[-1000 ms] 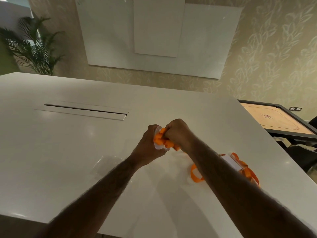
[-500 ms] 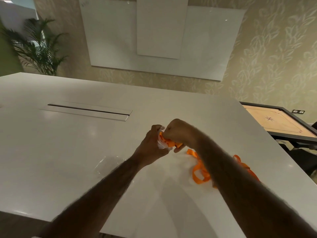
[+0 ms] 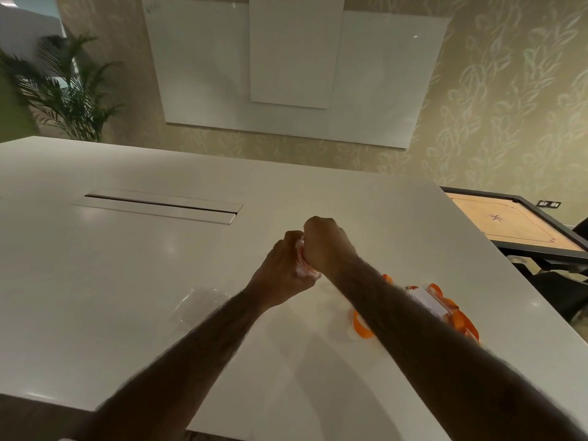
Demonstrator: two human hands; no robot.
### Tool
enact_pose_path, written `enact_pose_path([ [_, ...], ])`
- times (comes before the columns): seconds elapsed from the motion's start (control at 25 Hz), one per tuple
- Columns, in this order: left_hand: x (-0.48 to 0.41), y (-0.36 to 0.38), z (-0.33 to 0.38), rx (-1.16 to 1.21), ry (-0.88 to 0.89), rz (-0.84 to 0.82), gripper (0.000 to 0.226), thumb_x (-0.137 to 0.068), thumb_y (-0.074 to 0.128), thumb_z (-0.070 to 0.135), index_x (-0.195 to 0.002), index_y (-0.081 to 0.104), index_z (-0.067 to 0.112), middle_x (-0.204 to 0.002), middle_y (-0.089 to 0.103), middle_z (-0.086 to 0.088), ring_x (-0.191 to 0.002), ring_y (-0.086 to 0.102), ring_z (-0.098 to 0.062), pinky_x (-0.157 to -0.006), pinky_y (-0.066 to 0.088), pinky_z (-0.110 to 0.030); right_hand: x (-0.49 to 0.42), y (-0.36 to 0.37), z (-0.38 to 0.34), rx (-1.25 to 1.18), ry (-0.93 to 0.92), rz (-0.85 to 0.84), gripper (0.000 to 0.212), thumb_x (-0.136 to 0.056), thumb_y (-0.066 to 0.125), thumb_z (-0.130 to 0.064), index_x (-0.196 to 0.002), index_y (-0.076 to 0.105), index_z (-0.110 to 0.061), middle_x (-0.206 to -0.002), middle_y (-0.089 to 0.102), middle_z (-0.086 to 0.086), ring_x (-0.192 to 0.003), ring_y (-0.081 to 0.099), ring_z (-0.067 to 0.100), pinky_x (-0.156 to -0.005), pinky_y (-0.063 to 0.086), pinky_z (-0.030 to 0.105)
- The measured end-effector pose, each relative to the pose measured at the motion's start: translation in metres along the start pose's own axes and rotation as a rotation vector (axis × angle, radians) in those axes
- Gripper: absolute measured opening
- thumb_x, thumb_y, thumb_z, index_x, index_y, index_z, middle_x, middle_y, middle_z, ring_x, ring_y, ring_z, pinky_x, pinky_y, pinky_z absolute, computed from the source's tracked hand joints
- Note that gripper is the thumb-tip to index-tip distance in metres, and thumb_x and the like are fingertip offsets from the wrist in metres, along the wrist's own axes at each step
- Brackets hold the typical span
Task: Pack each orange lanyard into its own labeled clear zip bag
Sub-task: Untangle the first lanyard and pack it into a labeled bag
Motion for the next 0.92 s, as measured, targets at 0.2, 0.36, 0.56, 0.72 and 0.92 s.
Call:
enact_pose_path([
  [0.2,0.002,-0.005,-0.004,0.057,-0.055,0.029,0.066,-0.073,0.081,0.035,-0.123,0.038,0.028,-0.116,0.053,0.013,-0.106,0.057,-0.015,-0.081,0.052,-0.036,-0.007,0.004,0.000,-0.186,-0.076,-0.103,0.015,-0.082,0.056,-0.005,-0.081,0.071,-0.003,-0.081,0.072,0.007,-0.074,0.068,0.024,-0.059,0.053,0.033],
  [0.36,0.000,-0.004,0.002,0.081,-0.088,0.022,0.064,-0.069,0.079,0.042,-0.117,0.036,0.038,-0.108,0.055,0.019,-0.087,0.064,-0.013,-0.063,0.054,-0.033,-0.002,0.005,0.000,-0.108,-0.160,-0.066,0.022,-0.087,0.051,-0.006,-0.066,0.056,-0.011,-0.071,0.062,0.003,-0.067,0.060,0.020,-0.051,0.041,0.023],
  [0.56,0.003,-0.007,0.001,0.116,-0.070,0.064,0.072,-0.069,0.080,0.052,-0.123,0.036,0.034,-0.107,0.052,0.017,-0.090,0.064,-0.011,-0.055,0.061,-0.035,0.002,-0.032,0.010,-0.237,-0.218,0.311,0.015,-0.084,0.060,-0.005,-0.081,0.071,-0.016,-0.086,0.066,-0.005,-0.073,0.062,0.010,-0.056,0.044,0.019],
  [0.72,0.001,-0.009,-0.001,0.109,-0.074,0.103,0.075,-0.072,0.085,0.041,-0.126,0.036,0.025,-0.105,0.054,0.007,-0.091,0.062,-0.017,-0.057,0.060,-0.034,-0.002,-0.008,0.023,0.056,-0.146,-0.152,0.025,-0.093,0.054,-0.006,-0.102,0.077,-0.009,-0.099,0.073,0.001,-0.079,0.065,0.012,-0.065,0.050,0.021],
  [0.92,0.000,-0.001,0.003,0.200,-0.116,0.118,0.073,-0.071,0.085,0.039,-0.125,0.039,0.022,-0.101,0.057,0.005,-0.079,0.064,-0.023,-0.053,0.056,-0.038,0.010,0.017,0.021,0.178,-0.211,-0.427,0.029,-0.098,0.045,0.001,-0.116,0.068,0.004,-0.102,0.067,0.014,-0.084,0.053,0.018,-0.054,0.033,0.016],
])
Point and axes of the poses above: each hand's wrist, its own x-axis away from the middle knuckle, its own y-axis out of the palm, z = x × y, the point moved 6 cm from there along -x, towards the middle knuckle
